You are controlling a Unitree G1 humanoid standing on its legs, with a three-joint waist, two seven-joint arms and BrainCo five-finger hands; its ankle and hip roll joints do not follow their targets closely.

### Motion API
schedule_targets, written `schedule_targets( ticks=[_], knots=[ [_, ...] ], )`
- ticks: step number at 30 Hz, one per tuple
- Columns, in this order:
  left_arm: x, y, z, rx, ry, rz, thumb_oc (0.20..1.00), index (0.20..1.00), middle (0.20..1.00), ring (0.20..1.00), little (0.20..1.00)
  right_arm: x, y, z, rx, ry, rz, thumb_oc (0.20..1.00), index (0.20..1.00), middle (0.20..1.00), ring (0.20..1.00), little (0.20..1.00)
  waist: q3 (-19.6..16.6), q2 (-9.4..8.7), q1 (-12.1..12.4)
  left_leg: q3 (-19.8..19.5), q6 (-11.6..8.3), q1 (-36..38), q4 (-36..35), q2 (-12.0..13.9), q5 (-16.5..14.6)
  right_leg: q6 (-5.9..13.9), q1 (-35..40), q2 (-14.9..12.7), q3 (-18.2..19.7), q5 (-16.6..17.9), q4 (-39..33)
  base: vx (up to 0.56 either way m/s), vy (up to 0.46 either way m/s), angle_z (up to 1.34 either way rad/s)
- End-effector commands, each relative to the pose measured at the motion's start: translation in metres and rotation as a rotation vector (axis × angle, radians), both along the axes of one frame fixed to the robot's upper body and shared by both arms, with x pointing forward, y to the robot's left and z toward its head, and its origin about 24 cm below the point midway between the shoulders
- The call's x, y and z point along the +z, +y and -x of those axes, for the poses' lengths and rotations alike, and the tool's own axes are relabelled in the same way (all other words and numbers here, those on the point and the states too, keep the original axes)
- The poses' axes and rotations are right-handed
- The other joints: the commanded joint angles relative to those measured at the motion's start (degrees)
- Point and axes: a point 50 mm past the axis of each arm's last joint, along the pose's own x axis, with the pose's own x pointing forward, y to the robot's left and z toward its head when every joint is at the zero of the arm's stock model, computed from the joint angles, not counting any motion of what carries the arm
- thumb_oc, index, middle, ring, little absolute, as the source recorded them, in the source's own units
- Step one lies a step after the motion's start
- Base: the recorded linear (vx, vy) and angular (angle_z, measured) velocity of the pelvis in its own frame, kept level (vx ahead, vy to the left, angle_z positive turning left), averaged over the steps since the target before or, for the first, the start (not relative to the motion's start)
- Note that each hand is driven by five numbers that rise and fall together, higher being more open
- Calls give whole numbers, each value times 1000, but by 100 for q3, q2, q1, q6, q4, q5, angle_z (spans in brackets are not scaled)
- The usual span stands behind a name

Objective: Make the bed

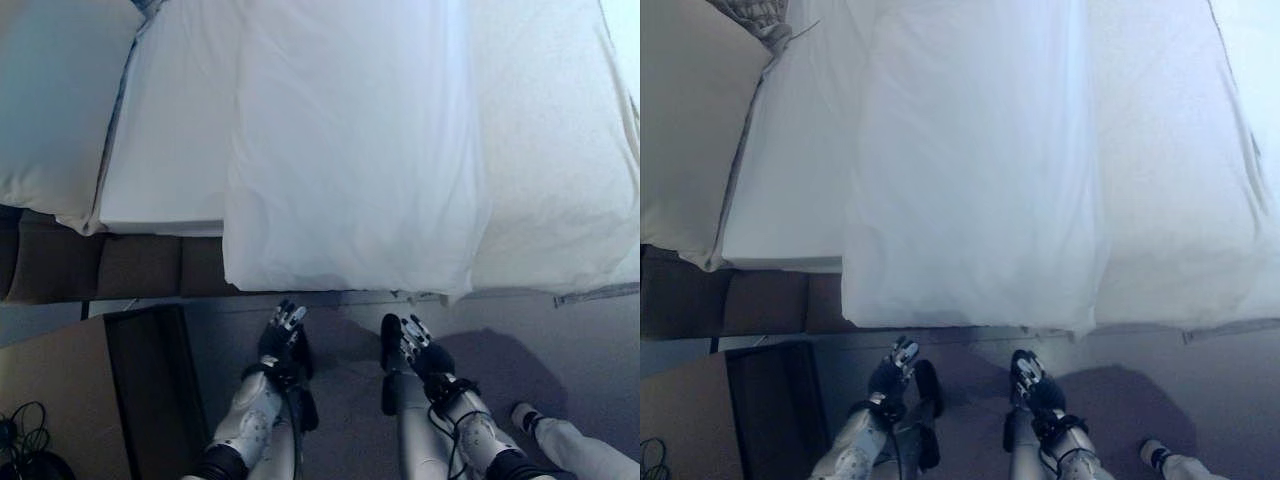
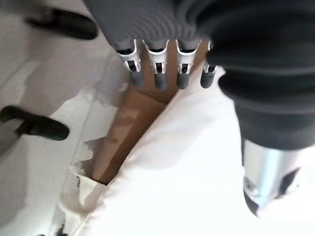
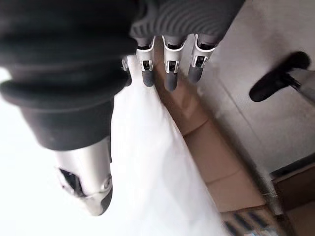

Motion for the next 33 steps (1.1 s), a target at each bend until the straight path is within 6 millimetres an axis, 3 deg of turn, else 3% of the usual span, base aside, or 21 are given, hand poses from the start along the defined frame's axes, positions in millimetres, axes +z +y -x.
schedule_targets(
  ticks=[1, 3, 5, 7, 8, 10, 13, 16, 21, 23, 24, 28, 29, 33],
  knots=[
    [35, -8, -23, -155, -193, -62, 1000, 1000, 1000, 1000, 1000, 30, 12, -19, 157, -148, 46, 1000, 1000, 1000, 1000, 1000, 97, -156, -8, 79, -186, -102, 291, -145, -243, 158, 97, 302, 45, 276, -332, 0, 0, 0],
    [60, -16, -42, -261, -303, -141, 1000, 1000, 1000, 1000, 1000, 53, 18, -39, 272, -234, 91, 1000, 1000, 1000, 1000, 1000, 135, -174, 10, 89, -175, -271, 445, -110, -281, 130, -117, 307, 74, 226, -129, -45, -1, 1],
    [69, -20, -49, -298, -337, -176, 1000, 1000, 1000, 1000, 1000, 61, 22, -46, 300, -260, 97, 1000, 1000, 1000, 1000, 1000, 158, -173, 11, 84, -173, -348, 517, -97, -304, 116, -215, 304, 71, 197, -30, -42, -7, -2],
    [100, -33, -65, -418, -456, -254, 1000, 1000, 1000, 1000, 1000, 86, 34, -64, 421, -336, 141, 1000, 1000, 1000, 1000, 1000, 214, -186, 9, 49, -161, -670, 856, -51, -394, 93, -538, 284, 68, 114, 317, -76, -16, 1],
    [100, -33, -65, -418, -456, -254, 1000, 1000, 1000, 1000, 1000, 86, 34, -64, 421, -336, 141, 1000, 1000, 1000, 1000, 1000, 213, -185, 9, 48, -161, -675, 859, -51, -395, 93, -542, 284, 68, 113, 319, -66, -2, 4],
    [119, -41, -74, -486, -529, -331, 1000, 1000, 1000, 1000, 1000, 101, 41, -74, 486, -381, 176, 1000, 1000, 1000, 1000, 1000, 261, -181, 23, 20, -193, -864, 1164, -11, -575, 115, -738, 290, 74, -33, 621, -12, 6, 5],
    [150, -52, -90, -567, -610, -415, 1000, 1000, 1000, 1000, 1000, 137, 49, -95, 544, -479, 254, 1000, 1000, 1000, 1000, 1000, 227, -149, -12, 19, -158, -1364, 1628, 66, -741, 112, -1278, 257, 101, -135, 1082, -31, 13, 7],
    [159, -50, -99, -580, -607, -423, 1000, 1000, 1000, 1000, 1000, 153, 53, -107, 534, -499, 259, 1000, 1000, 1000, 1000, 1000, 222, -152, 5, 23, -114, -1655, 1913, 109, -841, 115, -1604, 252, 142, -194, 1371, -35, 44, 10],
    [196, -53, -117, -494, -684, -469, 1000, 1000, 1000, 1000, 1000, 195, 62, -128, 467, -579, 239, 1000, 1000, 1000, 1000, 1000, 312, -164, 2, 12, -27, -2213, 2537, 121, -1076, 114, -2199, 197, 209, -352, 2064, -19, 51, -4],
    [218, -47, -130, -383, -701, -531, 1000, 1000, 1000, 1000, 1000, 222, 62, -143, 346, -608, 246, 1000, 1000, 1000, 1000, 1000, 363, -198, 4, 6, -56, -2512, 2906, 124, -1166, 92, -2460, 200, 240, -436, 2379, -21, 22, -4],
    [219, -47, -131, -383, -703, -532, 1000, 1000, 1000, 1000, 1000, 223, 62, -144, 346, -610, 246, 1000, 1000, 1000, 1000, 1000, 365, -201, 5, 7, -56, -2529, 2923, 128, -1174, 91, -2477, 201, 243, -442, 2393, -8, 33, -1],
    [249, -24, -145, -190, -731, -737, 1000, 1000, 1000, 1000, 1000, 260, 55, -160, 136, -643, 256, 1000, 1000, 1000, 1000, 1000, 372, -244, 5, 79, -15, -2882, 3242, 180, -1173, 10, -2829, 184, 222, -461, 2657, -51, 30, -1],
    [265, -11, -149, -102, -743, -806, 1000, 1000, 1000, 1000, 1000, 278, 55, -163, 93, -665, 239, 1000, 1000, 1000, 1000, 1000, 384, -272, -2, 99, -17, -3019, 3438, 172, -1239, -6, -2950, 182, 233, -504, 2801, -10, 26, -4],
    [288, -1, -153, 18, -752, -814, 1000, 1000, 1000, 1000, 1000, 302, 47, -168, -9, -678, 274, 1000, 1000, 1000, 1000, 1000, 400, -300, -22, 71, -36, -3212, 3623, 163, -1271, -15, -3094, 190, 233, -532, 2932, -12, 13, -4]
  ],
)
